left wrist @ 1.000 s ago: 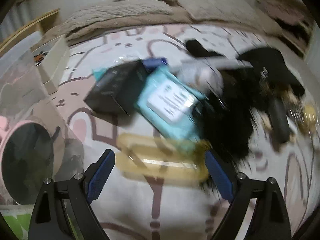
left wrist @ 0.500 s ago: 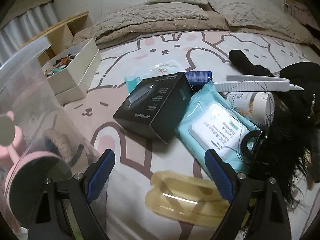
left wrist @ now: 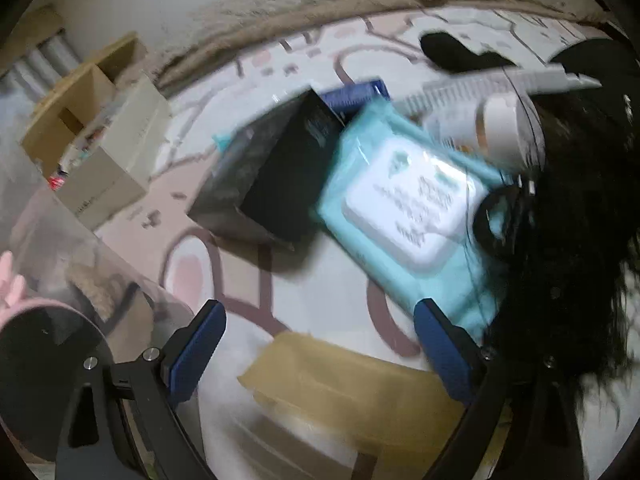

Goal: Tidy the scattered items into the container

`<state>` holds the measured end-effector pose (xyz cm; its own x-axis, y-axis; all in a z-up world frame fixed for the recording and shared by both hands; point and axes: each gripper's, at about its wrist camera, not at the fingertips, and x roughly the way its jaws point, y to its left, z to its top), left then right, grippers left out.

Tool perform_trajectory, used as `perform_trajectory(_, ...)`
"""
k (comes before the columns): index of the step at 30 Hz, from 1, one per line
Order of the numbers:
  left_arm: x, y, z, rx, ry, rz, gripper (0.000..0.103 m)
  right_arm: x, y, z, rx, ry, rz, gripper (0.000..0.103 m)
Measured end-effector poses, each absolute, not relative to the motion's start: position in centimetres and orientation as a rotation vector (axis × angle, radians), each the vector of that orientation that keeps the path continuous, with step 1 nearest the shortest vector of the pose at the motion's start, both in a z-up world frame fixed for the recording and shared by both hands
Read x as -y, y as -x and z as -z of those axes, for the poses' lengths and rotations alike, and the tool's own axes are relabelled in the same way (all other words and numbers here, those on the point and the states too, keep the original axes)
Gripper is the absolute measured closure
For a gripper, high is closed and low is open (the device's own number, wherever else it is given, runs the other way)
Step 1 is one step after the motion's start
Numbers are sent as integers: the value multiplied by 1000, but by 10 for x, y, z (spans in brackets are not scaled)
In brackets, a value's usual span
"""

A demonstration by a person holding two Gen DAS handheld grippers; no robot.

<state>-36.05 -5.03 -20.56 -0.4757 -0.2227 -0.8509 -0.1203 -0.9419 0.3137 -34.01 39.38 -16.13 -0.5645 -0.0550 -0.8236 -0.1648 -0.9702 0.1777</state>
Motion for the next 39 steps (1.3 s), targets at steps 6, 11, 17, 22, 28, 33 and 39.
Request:
perform_trajectory(6, 55, 349, 216, 565, -1704, 2605, 7, -393, 326, 185, -281, 1546, -2659, 95)
perform_trajectory(11, 56, 333, 217, 564, -1741, 2628, 7, -379, 299, 189, -194, 1638, -2704, 95)
perform_trajectory(17, 54, 313, 220, 526, -1785, 2628, 7, -355, 273, 208, -160, 1813, -2699, 95)
perform_trajectory(22, 50, 292, 222, 505, -1816, 2643, 7, -344, 266, 212, -114, 1845, -2720, 95)
perform_trajectory(28, 49, 266, 224, 447, -1848, 2664, 7, -341, 258, 222, -249, 1921, -2733, 95)
perform_trajectory(33, 49, 244, 225, 381, -1888, 2679, 7, -331, 237, 222, -207, 1933, -2777, 95)
perform_trajectory(39, 45, 220, 220, 373, -1912, 2686, 7, -314, 213, 230, -35, 1965, -2811, 95)
